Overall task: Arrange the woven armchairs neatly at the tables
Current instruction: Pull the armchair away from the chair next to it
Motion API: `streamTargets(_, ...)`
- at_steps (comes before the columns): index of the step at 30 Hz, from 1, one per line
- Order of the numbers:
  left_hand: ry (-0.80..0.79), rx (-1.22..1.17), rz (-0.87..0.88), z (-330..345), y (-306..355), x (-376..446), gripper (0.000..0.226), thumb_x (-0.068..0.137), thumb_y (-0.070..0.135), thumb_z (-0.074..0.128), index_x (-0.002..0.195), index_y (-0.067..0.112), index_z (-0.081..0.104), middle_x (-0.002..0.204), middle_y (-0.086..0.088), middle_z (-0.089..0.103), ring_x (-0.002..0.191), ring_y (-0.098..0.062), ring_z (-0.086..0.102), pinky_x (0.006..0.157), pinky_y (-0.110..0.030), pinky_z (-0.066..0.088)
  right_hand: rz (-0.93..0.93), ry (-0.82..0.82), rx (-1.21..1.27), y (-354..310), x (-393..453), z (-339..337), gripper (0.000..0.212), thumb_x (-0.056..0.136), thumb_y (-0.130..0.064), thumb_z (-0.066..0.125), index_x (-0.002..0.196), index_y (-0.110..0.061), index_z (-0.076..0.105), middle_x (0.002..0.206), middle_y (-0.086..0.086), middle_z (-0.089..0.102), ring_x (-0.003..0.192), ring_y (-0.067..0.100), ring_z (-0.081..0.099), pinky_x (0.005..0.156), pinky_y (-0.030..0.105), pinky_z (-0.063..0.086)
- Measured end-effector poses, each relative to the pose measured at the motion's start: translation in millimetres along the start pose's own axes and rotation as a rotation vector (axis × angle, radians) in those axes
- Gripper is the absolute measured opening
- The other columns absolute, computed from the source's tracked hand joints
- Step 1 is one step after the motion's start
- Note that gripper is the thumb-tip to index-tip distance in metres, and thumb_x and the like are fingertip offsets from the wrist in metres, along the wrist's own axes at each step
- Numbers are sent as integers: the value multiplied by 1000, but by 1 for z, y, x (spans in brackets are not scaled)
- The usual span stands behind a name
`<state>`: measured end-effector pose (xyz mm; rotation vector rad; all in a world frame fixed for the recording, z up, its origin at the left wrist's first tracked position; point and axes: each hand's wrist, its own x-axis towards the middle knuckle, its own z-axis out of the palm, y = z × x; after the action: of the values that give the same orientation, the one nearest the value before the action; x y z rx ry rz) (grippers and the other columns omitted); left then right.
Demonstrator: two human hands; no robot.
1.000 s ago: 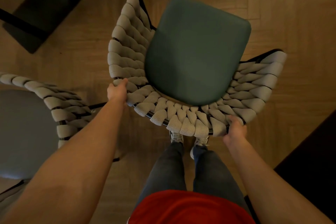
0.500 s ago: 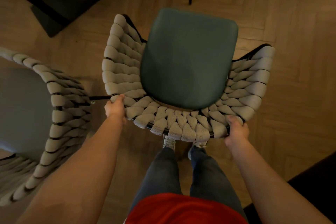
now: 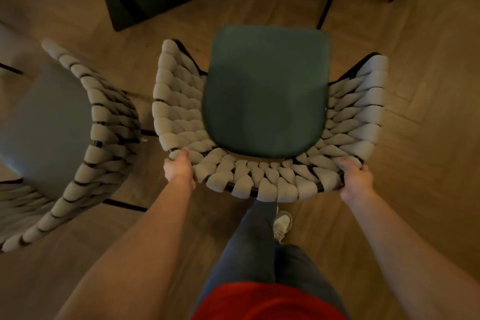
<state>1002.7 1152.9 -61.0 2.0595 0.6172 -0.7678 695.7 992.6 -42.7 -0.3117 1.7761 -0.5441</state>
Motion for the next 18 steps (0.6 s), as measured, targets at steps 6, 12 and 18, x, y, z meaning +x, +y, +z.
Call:
streamTargets(6,68,-55,-65,14,13,2,55,96,41,60,142,16,43,135,-12,55,117,-31,58,96,-44,52,-56,-59,-120,-54,19,49,48,90,-7,68,135,-16,51,116,12,61,106,30,62,96,50,52)
streamTargets(12,50,-147,-146,20,31,9,61,97,38,60,149,18,36,139,-11,53,123,-32,56,102,-48,49,-125,-133,-218,-88,33,93,48,90,-9,68,134,-15,51,113,10,61,98,27,62,89,45,53)
streamTargets(18,35,-185,-175,20,34,11,65,96,40,61,150,18,33,139,-10,54,122,-31,57,102,-52,49,-162,-146,-265,-98,47,110,50,92,-11,67,138,-18,48,115,7,58,101,24,59,90,42,51)
